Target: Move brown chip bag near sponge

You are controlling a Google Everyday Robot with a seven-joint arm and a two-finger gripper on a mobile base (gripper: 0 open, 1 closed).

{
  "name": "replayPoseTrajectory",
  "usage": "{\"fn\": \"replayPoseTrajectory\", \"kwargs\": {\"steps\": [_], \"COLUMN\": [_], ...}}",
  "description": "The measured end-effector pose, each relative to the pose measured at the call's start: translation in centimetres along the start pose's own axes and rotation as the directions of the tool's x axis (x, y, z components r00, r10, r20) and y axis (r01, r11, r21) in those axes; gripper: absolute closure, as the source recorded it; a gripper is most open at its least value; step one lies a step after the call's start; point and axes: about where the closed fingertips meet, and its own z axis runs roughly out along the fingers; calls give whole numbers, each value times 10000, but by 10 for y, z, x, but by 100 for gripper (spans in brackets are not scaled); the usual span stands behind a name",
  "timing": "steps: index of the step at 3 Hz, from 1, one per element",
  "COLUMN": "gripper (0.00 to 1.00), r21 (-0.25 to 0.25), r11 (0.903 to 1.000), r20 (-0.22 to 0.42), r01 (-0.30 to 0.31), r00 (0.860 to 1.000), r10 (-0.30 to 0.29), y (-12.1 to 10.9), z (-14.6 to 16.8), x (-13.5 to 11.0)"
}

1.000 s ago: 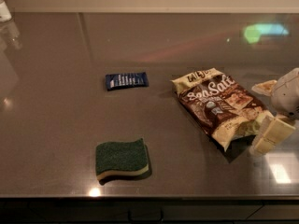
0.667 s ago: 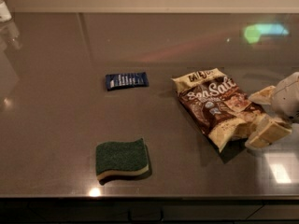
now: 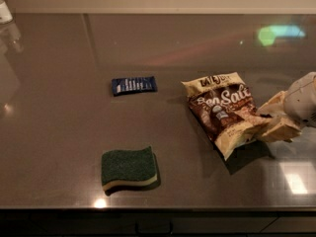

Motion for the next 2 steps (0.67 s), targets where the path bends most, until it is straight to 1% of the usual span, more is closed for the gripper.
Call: {"fn": "replayPoseTrajectory", "kwargs": {"steps": [1, 2], "gripper": [94, 100], "r21": [129, 32], "r11": [9997, 9997], "r20": [191, 815], "r01": [-193, -253], "r00": [9996, 9964], "r10": [191, 249], "y": [-5, -11], "z": [-10, -23], "x": [-15, -45]}}
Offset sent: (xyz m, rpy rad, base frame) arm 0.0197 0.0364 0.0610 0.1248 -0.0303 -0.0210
